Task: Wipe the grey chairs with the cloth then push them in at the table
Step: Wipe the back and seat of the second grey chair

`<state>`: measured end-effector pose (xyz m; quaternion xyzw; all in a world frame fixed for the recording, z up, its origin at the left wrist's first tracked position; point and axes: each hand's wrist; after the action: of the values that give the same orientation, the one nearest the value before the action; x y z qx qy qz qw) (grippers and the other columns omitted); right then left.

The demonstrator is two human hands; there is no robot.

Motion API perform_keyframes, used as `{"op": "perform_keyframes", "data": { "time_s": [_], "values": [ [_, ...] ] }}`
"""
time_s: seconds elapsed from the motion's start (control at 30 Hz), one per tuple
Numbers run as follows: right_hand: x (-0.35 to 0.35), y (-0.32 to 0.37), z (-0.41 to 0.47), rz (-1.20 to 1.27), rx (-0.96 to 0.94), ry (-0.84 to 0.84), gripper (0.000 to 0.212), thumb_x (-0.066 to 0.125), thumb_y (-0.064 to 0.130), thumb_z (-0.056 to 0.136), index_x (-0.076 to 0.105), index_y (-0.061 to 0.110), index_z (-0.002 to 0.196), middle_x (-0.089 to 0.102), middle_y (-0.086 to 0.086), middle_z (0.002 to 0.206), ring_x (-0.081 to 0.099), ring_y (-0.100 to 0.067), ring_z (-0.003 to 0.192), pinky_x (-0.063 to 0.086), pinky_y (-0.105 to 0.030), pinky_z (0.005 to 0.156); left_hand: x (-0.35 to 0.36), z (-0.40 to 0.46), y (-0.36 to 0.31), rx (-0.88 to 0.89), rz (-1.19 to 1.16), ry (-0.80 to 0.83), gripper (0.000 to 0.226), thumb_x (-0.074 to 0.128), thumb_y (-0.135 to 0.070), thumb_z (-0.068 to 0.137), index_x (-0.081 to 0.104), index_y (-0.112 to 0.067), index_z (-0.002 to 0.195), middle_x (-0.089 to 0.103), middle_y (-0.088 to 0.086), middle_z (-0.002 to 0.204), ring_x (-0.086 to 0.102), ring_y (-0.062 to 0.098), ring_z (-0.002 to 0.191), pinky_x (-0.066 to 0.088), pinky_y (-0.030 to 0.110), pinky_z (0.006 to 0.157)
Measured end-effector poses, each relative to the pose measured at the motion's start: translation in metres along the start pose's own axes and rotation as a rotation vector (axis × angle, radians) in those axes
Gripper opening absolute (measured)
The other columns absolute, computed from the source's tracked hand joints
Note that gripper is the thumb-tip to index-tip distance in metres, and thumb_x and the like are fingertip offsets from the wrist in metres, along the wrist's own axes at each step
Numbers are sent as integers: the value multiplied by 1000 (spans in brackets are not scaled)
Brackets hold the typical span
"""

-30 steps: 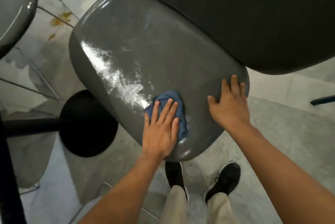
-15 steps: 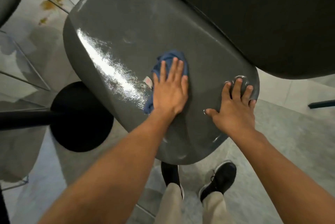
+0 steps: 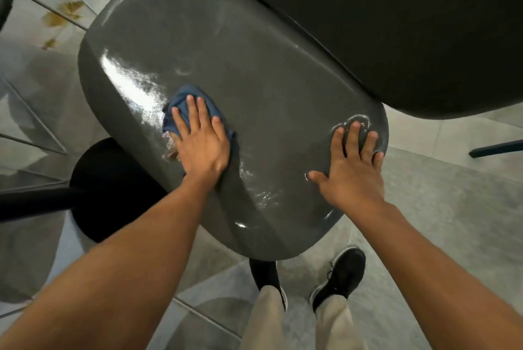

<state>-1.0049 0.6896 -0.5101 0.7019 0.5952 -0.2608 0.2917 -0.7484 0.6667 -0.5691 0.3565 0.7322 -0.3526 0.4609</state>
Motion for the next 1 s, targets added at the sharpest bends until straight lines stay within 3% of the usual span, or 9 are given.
{"op": "perform_keyframes", "data": {
  "time_s": [0.07,0.23,0.33,0.5,0.63,0.7,0.87,1.0],
  "values": [
    [-1,-3,0,1,-19,-3,98,48,59,99,-20,19,159,-34,-9,162,-28,-40,149,-6,-53,122,10,0,-41,78,-17,26,60,17,-41,110,7,-21,165,-3,-4,173,-10,30,158,1,56,126],
    [-12,-27,-5,149,-94,-46,78,50,41,103,1,25,162,-18,2,168,-16,-26,155,7,-45,125,37,-64,-113,577,12,147,60,17,-43,107,22,-23,164,14,-5,171,3,27,159,11,56,126],
    [-12,-41,-13,295,-92,-157,68,48,30,105,12,22,162,-6,3,170,-4,-17,157,17,-39,124,41,-110,-98,782,-42,188,58,22,-41,108,30,-22,161,22,-6,170,8,24,159,15,54,126],
    [-3,-60,-21,537,-25,-232,65,47,21,105,15,19,162,4,1,170,16,-22,155,26,-39,121,34,-165,-24,967,65,220,54,28,-41,110,28,-25,162,21,-8,170,5,22,159,14,54,126],
    [-7,-73,-23,810,-3,-262,54,44,12,105,33,23,157,41,0,158,41,-22,142,33,-24,109,40,-163,-35,949,128,192,53,31,-41,109,27,-28,160,22,-8,169,9,26,159,27,59,121],
    [-12,-79,-23,954,36,-234,50,42,10,106,41,28,153,52,-1,150,49,-23,136,35,-21,100,44,-154,-70,933,130,199,54,29,-41,109,24,-29,161,17,-9,170,4,26,159,23,58,123],
    [-13,-83,-21,1123,65,-195,50,43,20,101,45,25,152,55,-2,148,53,-20,134,42,-38,115,56,-116,-186,806,129,134,61,14,-44,105,29,-25,162,21,-4,170,7,32,159,16,59,124],
    [-12,-85,-23,1198,70,-211,45,41,16,105,48,22,149,58,-1,144,55,-15,129,43,-32,112,63,-121,-190,781,177,89,60,13,-43,107,27,-24,162,19,-3,171,6,34,158,17,59,123]
  ]
}}
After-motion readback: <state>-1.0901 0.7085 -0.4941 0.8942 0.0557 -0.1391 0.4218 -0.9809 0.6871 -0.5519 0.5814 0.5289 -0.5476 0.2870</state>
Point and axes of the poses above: each hand's wrist, its own z-axis towards the middle knuckle, its own x-axis out of the palm, y = z × x
